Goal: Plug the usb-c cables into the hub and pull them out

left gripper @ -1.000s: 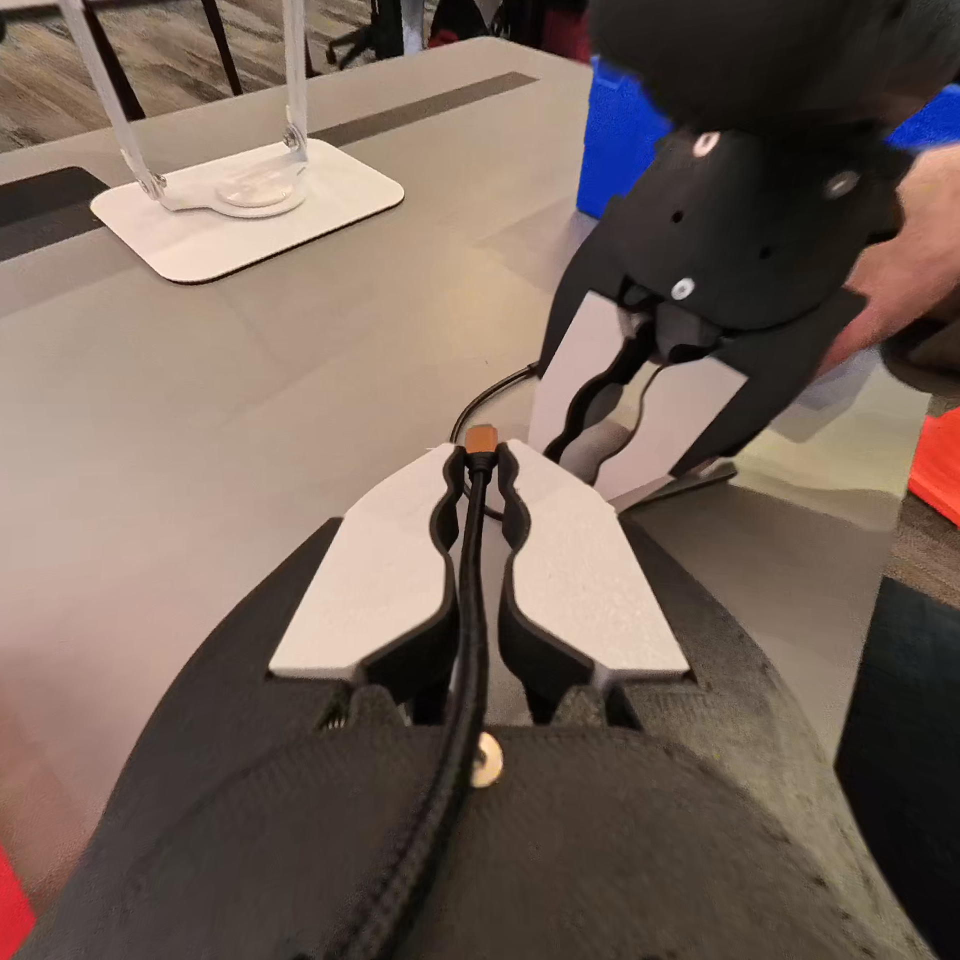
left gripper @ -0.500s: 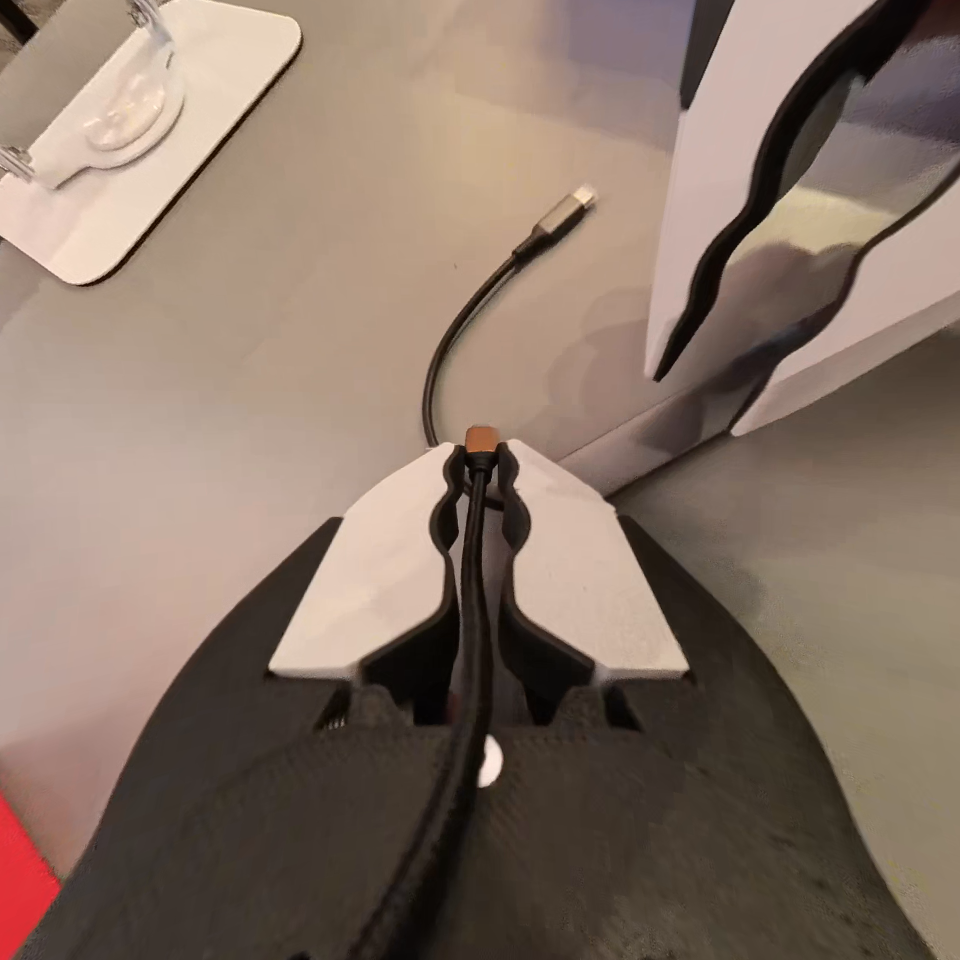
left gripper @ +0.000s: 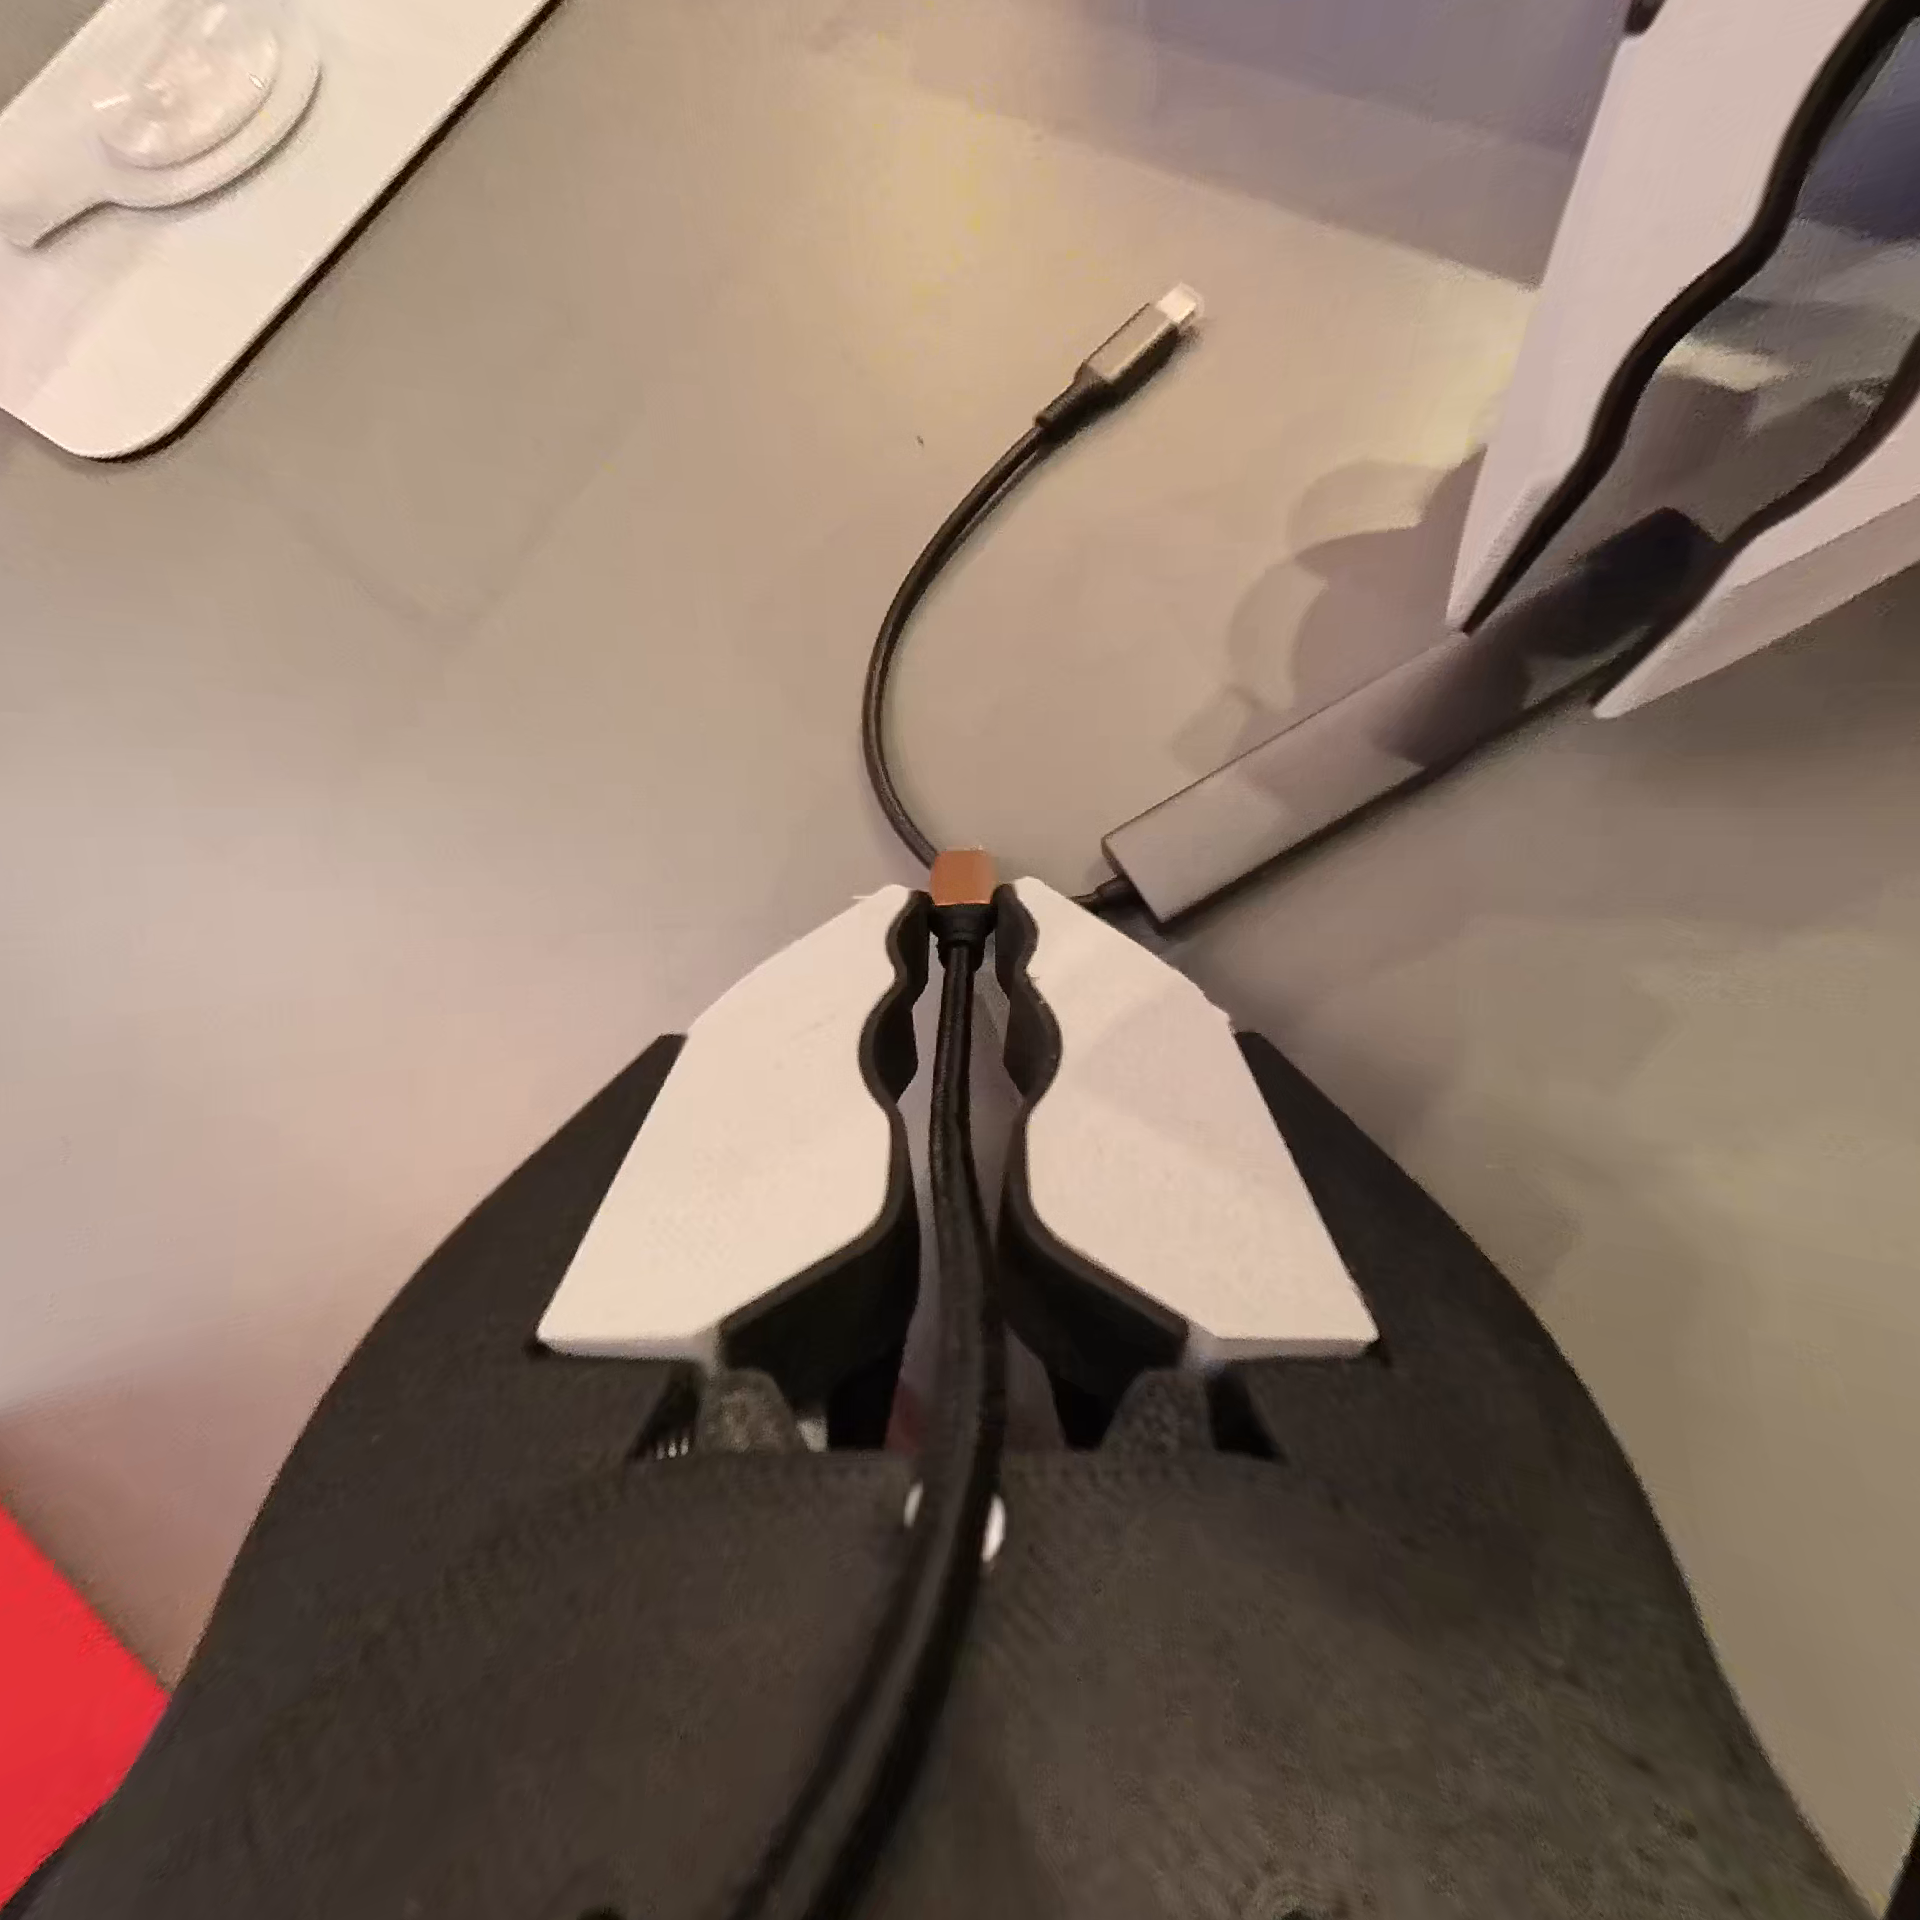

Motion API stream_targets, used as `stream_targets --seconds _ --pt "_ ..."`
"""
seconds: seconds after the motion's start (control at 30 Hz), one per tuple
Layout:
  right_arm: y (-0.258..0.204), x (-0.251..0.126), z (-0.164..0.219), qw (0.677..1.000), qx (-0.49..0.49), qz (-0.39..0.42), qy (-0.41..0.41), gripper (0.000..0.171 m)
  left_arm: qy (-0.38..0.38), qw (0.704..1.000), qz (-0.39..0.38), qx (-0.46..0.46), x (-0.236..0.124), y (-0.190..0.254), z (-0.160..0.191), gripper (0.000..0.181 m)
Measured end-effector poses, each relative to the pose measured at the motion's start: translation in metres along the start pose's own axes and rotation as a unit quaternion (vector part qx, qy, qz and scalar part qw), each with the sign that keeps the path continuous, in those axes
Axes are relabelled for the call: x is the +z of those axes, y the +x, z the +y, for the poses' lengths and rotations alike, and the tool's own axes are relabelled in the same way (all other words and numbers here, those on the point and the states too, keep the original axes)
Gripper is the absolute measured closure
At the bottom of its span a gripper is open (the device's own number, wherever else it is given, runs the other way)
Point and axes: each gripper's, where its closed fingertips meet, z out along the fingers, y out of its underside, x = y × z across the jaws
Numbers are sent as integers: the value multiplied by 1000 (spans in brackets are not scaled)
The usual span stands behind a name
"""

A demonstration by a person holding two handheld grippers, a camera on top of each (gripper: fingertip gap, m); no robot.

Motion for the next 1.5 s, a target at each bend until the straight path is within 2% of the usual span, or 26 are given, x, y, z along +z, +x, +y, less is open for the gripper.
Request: stream_targets --seconds 0.6,0.73,0.83,0.93,1.07,1.2,1.3,1.4,1.5 --pt "-2 -12 2 1000 -6 25 -5 149 -11 1000 -18 8 -5 -6 6 170" --pt "2 -20 5 998 -28 63 -7 145 -12 1000 -16 7 -5 -7 6 170" --pt "3 -24 15 990 -75 114 -43 143 -23 999 -16 20 -2 -7 8 169" --pt "1 -24 22 975 -127 171 -67 140 -40 999 -14 30 2 -6 12 169" --pt "-1 -25 24 923 -247 273 -109 134 -46 999 -9 28 6 -4 14 170" --pt "8 -22 27 866 -315 361 -146 141 -48 998 -5 28 6 -4 13 170" --pt "18 -17 29 838 -335 405 -147 151 -49 998 -4 28 7 -4 13 170" --pt "27 -14 31 824 -343 428 -145 155 -49 998 -3 30 7 -3 12 170" --pt "30 -16 38 834 -329 418 -147 148 -49 998 0 29 8 -3 12 170"
